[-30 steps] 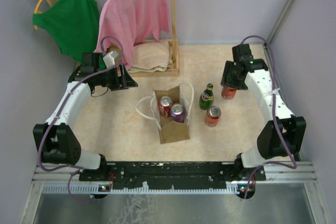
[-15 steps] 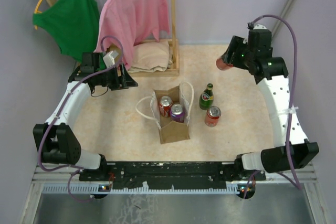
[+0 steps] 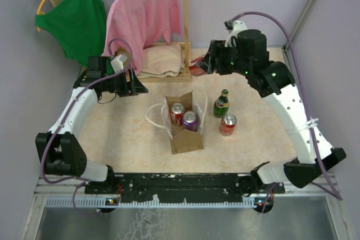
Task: Place the beverage into the canvas bag
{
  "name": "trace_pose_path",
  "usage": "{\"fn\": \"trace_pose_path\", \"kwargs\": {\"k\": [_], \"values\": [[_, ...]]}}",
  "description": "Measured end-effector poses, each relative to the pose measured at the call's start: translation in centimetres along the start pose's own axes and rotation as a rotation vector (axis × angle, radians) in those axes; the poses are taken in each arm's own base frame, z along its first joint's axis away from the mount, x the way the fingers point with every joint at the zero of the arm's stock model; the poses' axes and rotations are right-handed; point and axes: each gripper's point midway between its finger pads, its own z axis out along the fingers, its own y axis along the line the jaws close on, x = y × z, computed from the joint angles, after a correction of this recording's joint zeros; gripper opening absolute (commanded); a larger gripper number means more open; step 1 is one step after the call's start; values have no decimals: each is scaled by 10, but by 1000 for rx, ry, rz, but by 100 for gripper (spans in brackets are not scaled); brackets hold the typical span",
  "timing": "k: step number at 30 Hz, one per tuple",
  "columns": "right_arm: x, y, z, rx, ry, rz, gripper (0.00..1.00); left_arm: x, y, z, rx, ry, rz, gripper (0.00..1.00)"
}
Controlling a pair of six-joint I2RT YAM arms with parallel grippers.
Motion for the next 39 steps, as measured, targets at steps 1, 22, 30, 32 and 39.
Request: {"fn": "trace_pose_path", "kwargs": {"k": [1, 22, 30, 32, 39], "values": [[2, 14, 0, -31, 4, -17, 0, 0, 0, 0, 1, 0, 0, 77], [136, 111, 36, -152, 326, -230, 0, -2, -1, 0, 3, -6, 7, 77], [163, 100, 44, -105, 400, -255, 0, -2, 0, 2, 3, -7, 7, 77], [170, 94, 45, -84, 416, -263, 0, -3, 0, 2, 3, -7, 8, 77], [187, 85, 48, -48, 462, -284, 0, -3, 1, 2, 4, -9, 9, 77]]}}
